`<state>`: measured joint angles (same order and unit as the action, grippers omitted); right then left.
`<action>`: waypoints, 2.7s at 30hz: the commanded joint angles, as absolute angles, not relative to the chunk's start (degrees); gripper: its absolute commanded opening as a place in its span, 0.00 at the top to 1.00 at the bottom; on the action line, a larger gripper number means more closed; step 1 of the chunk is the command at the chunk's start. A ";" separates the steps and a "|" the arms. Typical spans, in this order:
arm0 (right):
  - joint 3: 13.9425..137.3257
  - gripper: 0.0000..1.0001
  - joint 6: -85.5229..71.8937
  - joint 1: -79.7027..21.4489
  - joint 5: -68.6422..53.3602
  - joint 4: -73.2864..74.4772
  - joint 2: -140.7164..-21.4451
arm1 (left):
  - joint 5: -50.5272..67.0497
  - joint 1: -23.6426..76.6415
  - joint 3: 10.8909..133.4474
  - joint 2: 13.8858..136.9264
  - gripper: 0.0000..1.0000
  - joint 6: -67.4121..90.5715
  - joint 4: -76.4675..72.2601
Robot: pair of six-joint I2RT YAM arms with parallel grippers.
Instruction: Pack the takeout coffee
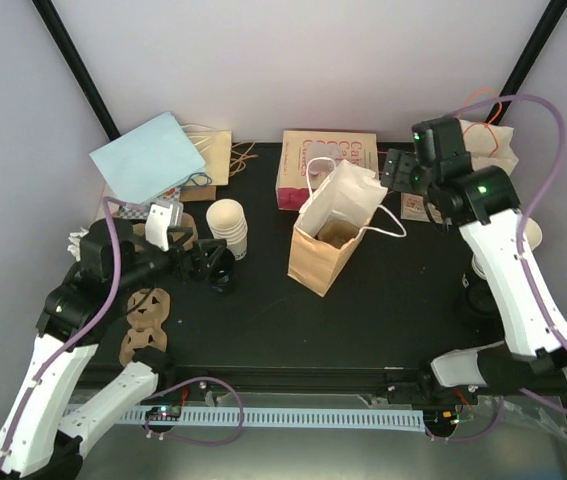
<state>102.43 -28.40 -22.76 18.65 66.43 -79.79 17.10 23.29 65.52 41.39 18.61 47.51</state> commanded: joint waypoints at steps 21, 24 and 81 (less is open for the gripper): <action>57.44 0.03 -25.89 -22.50 5.49 47.46 -36.19 | 7.98 22.83 58.89 34.91 0.01 19.13 58.34; 54.52 0.00 -27.24 -22.49 4.94 48.06 -34.54 | 8.53 22.80 57.99 34.65 0.01 19.59 57.95; 20.66 0.00 -38.13 -22.81 -17.17 24.09 -41.37 | 2.32 22.47 47.62 42.67 0.13 25.40 53.35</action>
<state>22.09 -40.10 -22.74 -16.53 27.70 -40.84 7.18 23.18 46.41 39.79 24.32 55.35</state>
